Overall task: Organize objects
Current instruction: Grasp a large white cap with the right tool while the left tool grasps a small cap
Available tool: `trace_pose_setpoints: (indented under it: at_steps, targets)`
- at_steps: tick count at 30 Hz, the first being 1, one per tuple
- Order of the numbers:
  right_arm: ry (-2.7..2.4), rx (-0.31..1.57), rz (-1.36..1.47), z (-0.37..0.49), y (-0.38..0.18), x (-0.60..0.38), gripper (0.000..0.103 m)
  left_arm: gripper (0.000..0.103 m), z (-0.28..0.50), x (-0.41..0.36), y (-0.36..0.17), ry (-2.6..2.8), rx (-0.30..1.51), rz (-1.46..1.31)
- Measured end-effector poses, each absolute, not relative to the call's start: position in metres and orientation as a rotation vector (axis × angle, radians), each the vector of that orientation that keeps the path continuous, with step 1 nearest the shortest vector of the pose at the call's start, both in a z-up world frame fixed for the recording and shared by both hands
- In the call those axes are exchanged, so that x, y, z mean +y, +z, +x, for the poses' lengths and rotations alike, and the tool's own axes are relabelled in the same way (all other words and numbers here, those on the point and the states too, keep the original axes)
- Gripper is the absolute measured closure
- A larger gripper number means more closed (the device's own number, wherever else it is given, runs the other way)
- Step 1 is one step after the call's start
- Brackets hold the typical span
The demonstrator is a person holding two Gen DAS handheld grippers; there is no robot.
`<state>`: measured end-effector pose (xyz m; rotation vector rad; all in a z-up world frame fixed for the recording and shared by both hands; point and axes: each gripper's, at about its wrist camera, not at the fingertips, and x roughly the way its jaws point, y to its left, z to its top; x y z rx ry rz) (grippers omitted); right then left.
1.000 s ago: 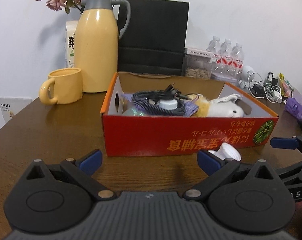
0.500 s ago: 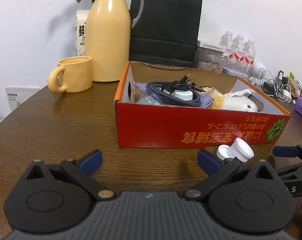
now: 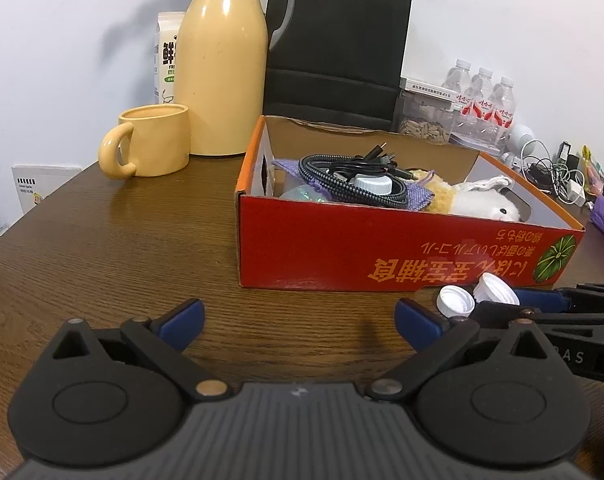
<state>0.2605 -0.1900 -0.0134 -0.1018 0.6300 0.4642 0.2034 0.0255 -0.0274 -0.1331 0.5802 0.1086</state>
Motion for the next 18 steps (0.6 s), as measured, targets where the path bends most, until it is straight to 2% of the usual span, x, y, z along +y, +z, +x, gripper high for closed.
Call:
trace_pose_setpoints:
  at_steps: [18]
  targets:
    - [0.447,0.517,-0.131,0.245,-0.004,-0.203,0.065,0.000,0.209,0.002,-0.027,0.060,0.588,-0.104]
